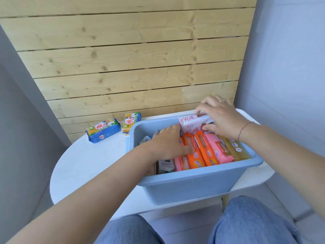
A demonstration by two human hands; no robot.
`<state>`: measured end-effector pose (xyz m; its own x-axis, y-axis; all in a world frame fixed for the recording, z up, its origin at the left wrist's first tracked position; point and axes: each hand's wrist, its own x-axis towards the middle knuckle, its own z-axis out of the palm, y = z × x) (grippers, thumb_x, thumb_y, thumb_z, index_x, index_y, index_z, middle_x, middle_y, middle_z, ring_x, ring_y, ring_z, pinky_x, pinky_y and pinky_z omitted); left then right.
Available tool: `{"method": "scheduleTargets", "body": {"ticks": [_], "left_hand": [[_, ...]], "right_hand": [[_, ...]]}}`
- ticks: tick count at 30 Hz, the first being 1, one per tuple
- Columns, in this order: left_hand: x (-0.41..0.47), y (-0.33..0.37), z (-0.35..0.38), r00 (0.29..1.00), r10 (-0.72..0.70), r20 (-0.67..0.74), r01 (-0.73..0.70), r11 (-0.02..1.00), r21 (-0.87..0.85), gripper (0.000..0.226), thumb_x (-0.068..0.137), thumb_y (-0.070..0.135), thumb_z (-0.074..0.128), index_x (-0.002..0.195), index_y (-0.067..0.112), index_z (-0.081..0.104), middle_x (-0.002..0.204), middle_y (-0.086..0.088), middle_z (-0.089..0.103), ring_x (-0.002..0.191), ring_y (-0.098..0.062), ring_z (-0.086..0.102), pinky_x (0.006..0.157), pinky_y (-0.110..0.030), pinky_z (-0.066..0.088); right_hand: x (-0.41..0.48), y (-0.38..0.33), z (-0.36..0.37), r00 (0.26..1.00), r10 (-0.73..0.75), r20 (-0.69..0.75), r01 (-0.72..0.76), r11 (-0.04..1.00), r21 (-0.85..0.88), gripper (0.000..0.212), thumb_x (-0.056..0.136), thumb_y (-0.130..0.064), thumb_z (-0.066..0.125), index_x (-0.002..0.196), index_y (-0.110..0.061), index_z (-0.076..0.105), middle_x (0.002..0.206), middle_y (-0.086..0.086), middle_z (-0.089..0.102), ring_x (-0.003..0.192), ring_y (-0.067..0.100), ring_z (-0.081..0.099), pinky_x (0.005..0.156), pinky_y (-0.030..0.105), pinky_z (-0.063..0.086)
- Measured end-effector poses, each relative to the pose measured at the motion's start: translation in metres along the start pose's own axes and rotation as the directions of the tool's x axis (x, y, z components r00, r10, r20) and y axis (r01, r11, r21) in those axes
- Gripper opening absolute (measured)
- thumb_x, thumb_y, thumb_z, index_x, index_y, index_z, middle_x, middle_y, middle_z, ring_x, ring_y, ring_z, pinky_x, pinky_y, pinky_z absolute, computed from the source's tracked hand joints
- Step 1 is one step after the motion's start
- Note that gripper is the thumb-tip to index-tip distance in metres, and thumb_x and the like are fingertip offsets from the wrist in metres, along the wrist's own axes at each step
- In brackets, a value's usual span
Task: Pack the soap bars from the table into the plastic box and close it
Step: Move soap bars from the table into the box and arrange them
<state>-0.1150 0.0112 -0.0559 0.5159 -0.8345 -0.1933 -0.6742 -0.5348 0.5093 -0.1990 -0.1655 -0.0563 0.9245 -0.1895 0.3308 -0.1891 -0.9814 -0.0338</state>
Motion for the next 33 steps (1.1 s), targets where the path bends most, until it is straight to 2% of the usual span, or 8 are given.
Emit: {"method": "scheduleTargets", "body": {"ticks": [6,11,17,21,25,28,31,33], "left_hand": [[0.007,0.005,-0.003,0.998,0.038,0.044,-0.029,0.983,-0.18,0.063,0.079,0.036,0.056,0.136,0.021,0.032,0.129,-0.001,0.057,0.117,-0.021,0.053,0.111,-0.045,0.03],[0.01,0.007,0.001,0.99,-0.016,0.14,0.008,0.999,0.054,0.076,0.086,0.04,0.042,0.147,0.032,-0.004,0.126,0.0,0.062,0.117,-0.018,0.046,0.117,-0.049,0.008],[0.019,0.024,-0.001,0.988,-0.039,0.151,0.002,0.972,0.237,0.048,0.087,0.044,0.039,0.13,0.023,0.037,0.121,-0.001,0.063,0.104,-0.024,0.054,0.106,-0.051,0.032],[0.015,0.026,-0.003,0.985,-0.05,0.167,0.001,0.958,0.287,0.051,0.089,0.044,0.038,0.134,0.021,0.033,0.125,-0.002,0.06,0.11,-0.025,0.053,0.106,-0.047,0.031],[0.003,-0.011,-0.04,0.978,0.133,-0.162,-0.153,0.981,-0.118,0.038,0.09,0.025,0.049,0.128,0.019,0.05,0.127,-0.001,0.059,0.108,-0.013,0.056,0.081,-0.015,0.043],[0.001,-0.065,-0.076,0.858,0.08,-0.508,-0.287,0.894,-0.344,0.03,0.086,0.009,0.05,0.109,0.023,0.062,0.106,0.002,0.067,0.09,-0.003,0.058,0.069,-0.007,0.045],[0.019,-0.142,-0.094,0.754,-0.155,-0.639,-0.049,0.956,-0.29,0.034,0.082,0.009,0.053,0.114,0.02,0.061,0.12,-0.003,0.061,0.105,-0.013,0.055,0.084,-0.027,0.048],[0.034,-0.191,-0.095,0.764,-0.272,-0.585,0.175,0.96,-0.217,0.046,0.082,0.015,0.06,0.127,0.016,0.053,0.136,-0.01,0.048,0.122,-0.025,0.046,0.1,-0.039,0.041]], "right_hand": [[-0.013,0.01,-0.011,0.987,0.135,0.09,-0.129,0.989,-0.069,0.015,0.084,-0.011,0.057,0.09,-0.023,0.063,0.096,-0.004,0.065,0.092,0.023,0.056,0.073,0.032,0.044],[-0.013,0.013,-0.003,0.949,0.131,0.287,-0.088,0.984,-0.157,0.042,0.088,-0.005,0.04,0.102,-0.036,0.064,0.101,-0.009,0.061,0.097,0.023,0.053,0.098,0.032,0.032],[0.001,0.002,-0.008,0.893,0.122,0.434,-0.011,0.969,-0.249,0.048,0.073,0.008,0.04,0.098,-0.022,0.067,0.092,0.004,0.058,0.093,0.024,0.057,0.078,0.03,0.019],[0.008,-0.012,-0.016,0.867,0.192,0.459,-0.06,0.956,-0.287,0.025,0.08,0.0,0.045,0.073,-0.022,0.055,0.07,0.0,0.042,0.075,0.026,0.043,0.074,0.031,0.025],[0.008,-0.031,-0.017,0.927,0.187,0.326,-0.133,0.974,-0.182,0.029,0.087,-0.008,0.042,0.097,-0.019,0.067,0.103,0.003,0.062,0.095,0.028,0.055,0.083,0.034,0.039],[0.013,-0.055,-0.017,0.965,0.074,0.252,-0.096,0.993,0.075,0.031,0.09,-0.014,0.043,0.11,-0.021,0.065,0.118,0.0,0.061,0.11,0.023,0.055,0.094,0.035,0.044],[0.023,-0.082,-0.016,0.968,-0.014,0.251,-0.047,0.971,0.235,0.027,0.09,-0.016,0.046,0.107,-0.022,0.066,0.112,-0.003,0.065,0.102,0.017,0.058,0.09,0.033,0.046],[0.026,-0.092,-0.012,0.963,-0.025,0.269,-0.051,0.961,0.27,0.025,0.09,-0.017,0.048,0.104,-0.022,0.067,0.11,-0.004,0.065,0.101,0.015,0.059,0.091,0.033,0.046]]}}
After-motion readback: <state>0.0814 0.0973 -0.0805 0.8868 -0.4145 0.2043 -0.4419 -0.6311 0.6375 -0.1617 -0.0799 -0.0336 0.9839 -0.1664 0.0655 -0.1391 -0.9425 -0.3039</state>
